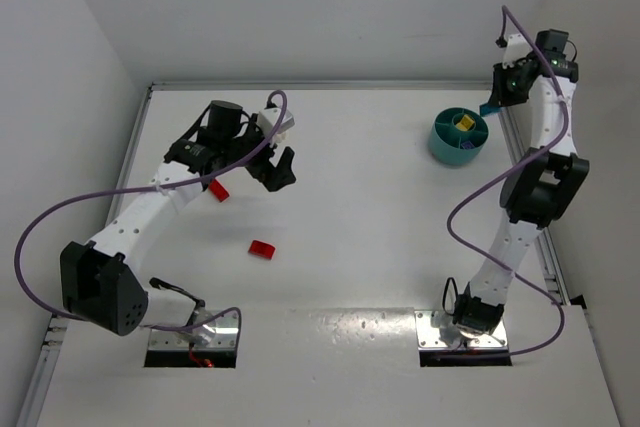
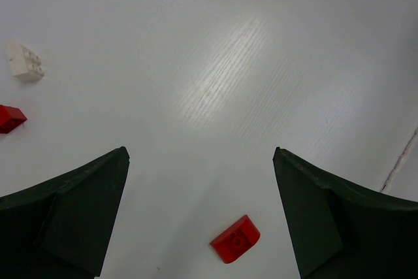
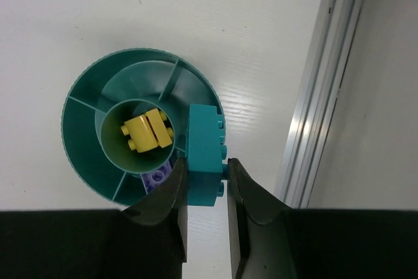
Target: Sort the legos into containers by color
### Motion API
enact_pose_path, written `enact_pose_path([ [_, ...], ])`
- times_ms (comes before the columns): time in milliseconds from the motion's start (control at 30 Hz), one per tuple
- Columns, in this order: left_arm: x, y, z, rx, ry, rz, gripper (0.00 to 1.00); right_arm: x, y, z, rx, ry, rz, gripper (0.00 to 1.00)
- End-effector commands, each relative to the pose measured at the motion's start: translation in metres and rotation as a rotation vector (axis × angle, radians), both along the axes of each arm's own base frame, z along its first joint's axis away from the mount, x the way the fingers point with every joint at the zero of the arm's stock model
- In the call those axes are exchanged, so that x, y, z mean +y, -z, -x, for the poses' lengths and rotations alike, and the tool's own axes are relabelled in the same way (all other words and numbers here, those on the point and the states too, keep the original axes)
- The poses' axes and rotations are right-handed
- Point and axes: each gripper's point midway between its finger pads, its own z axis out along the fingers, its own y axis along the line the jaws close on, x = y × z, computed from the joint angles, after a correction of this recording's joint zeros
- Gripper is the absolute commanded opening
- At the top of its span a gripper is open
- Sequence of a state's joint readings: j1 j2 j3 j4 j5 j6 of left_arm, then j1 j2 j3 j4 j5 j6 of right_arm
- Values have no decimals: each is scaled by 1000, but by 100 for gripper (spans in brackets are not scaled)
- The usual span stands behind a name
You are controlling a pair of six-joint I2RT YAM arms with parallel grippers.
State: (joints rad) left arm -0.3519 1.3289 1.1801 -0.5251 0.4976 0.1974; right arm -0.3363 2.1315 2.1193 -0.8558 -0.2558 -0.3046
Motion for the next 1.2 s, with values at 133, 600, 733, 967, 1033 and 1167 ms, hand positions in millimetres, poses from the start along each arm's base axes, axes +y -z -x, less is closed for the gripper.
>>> enact_pose_path([
  [133, -1, -25, -5, -54, -9, 51, 99, 2, 5, -17, -24, 17, 30, 0],
  [600, -2, -25, -4, -41, -19, 60, 99, 23, 30, -28, 14, -20, 34, 0],
  [733, -2, -25, -4, -41, -19, 60, 99, 26, 40, -30, 35, -24, 36, 0],
  [967, -2, -25, -4, -41, -19, 60, 99, 30, 43, -37, 26, -33, 38, 0],
  [1033, -2, -25, -4, -41, -19, 60, 99, 34, 44, -40, 25, -42, 39, 0],
  [1167, -3, -25, -3, -39, -11, 65, 99, 32, 46, -46, 14, -57, 54, 0],
])
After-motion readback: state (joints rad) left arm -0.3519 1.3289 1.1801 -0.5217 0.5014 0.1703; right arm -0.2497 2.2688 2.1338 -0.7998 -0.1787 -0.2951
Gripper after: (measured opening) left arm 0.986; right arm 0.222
